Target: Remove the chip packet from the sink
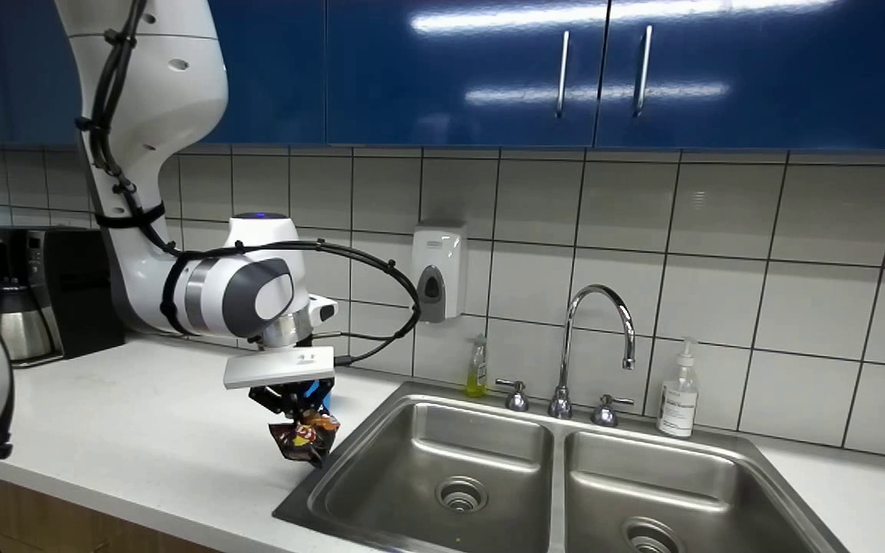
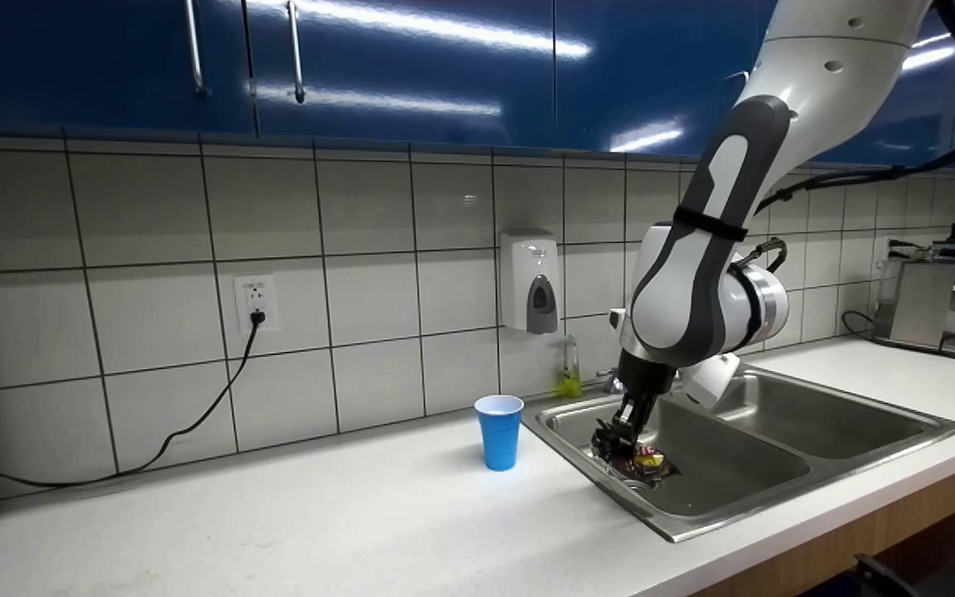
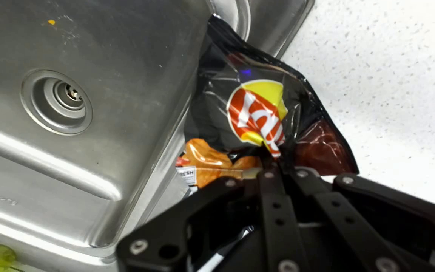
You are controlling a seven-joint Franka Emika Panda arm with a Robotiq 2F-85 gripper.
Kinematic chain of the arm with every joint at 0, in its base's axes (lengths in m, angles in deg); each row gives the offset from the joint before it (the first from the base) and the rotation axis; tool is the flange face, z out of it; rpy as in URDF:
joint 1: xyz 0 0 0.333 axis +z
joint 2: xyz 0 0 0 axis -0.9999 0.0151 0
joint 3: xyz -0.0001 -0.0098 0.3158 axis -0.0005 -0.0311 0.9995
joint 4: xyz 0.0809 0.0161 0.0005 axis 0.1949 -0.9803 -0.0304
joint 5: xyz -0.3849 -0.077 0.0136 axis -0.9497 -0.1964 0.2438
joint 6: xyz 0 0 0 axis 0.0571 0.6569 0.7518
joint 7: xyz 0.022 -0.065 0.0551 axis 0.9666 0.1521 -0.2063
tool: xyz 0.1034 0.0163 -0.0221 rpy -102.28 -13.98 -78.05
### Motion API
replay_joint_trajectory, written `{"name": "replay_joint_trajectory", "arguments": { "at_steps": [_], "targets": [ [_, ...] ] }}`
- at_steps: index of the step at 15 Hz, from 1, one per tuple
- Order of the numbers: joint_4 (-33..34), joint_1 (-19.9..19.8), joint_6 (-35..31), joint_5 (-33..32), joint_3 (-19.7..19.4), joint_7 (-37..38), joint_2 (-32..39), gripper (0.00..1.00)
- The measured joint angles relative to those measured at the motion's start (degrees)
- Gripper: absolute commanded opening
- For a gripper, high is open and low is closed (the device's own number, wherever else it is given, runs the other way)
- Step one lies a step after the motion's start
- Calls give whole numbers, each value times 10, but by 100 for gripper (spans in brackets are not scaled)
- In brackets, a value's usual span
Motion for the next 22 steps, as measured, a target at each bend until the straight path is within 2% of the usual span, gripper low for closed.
{"name": "replay_joint_trajectory", "arguments": {
  "at_steps": [10,16,22],
  "targets": [
    [7,7,0,0,3,0,23,1],
    [31,43,-1,-5,12,2,57,1],
    [60,82,-1,-46,6,32,89,1]
  ]
}}
